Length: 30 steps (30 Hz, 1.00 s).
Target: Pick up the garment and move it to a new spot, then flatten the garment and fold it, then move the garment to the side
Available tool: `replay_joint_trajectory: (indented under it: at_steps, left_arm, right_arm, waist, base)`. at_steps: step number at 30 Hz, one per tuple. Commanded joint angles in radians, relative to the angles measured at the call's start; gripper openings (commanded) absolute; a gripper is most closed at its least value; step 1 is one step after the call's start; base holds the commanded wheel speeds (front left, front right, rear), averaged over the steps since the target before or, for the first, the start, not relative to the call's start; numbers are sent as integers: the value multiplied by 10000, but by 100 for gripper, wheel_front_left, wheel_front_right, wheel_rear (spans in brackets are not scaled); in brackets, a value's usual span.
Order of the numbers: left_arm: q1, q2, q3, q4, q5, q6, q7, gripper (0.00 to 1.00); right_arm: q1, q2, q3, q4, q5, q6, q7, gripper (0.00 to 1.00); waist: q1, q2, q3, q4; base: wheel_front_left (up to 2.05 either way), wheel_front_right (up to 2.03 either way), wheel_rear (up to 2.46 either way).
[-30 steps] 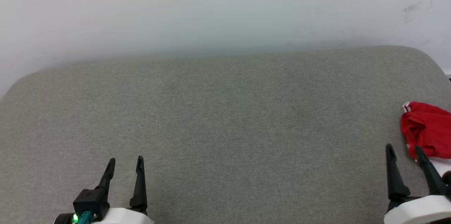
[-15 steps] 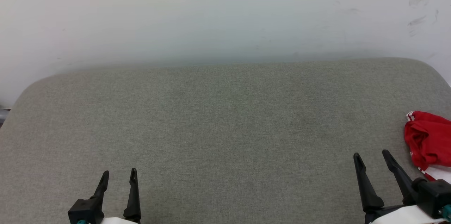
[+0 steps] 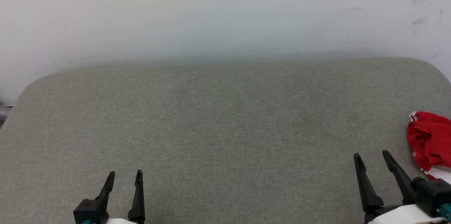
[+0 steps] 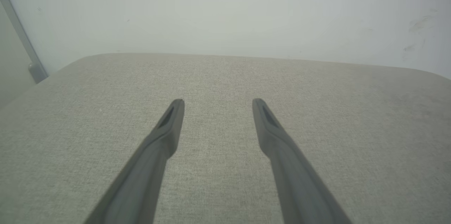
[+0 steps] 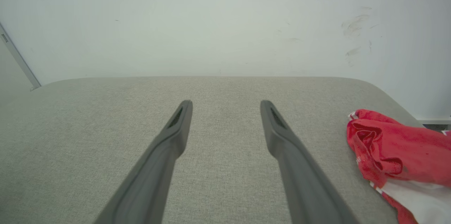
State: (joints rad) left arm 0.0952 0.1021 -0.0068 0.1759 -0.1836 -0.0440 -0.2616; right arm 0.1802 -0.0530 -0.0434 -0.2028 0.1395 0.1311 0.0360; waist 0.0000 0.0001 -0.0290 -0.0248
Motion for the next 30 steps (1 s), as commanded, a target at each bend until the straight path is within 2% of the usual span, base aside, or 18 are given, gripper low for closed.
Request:
replay_joint_trajectory:
  at_steps: [1,2,3,6,30]
  left_arm:
    - [-95,-21,-4,-35,49,-9,-40,100]
    - [-110,-33,-16,-82,45,-59,-40,100]
    - [-21,-17,-1,-74,38,-39,1,0]
    - [55,-82,17,176,-6,-51,70,0]
    - [-613,-213,388,321,-4317,-302,1193,0]
  right_arm:
    - [-107,45,-3,-3,-31,-9,-47,100]
    - [-118,45,-8,-7,-20,-9,-50,100]
    - [-12,0,-6,7,4,0,-4,0]
    - [97,0,27,263,49,0,-1,0]
    - [-820,-242,125,1500,4768,-1,-28,0]
  waist:
    - [0,-1,2,5]
    - [0,-1,0,14]
    - [1,-1,1,14]
    - [1,-1,1,18]
    - [1,-1,63,63]
  base:
    - [0,0,0]
    - [0,0,0]
    - [0,0,0]
    - [0,0,0]
    - [0,0,0]
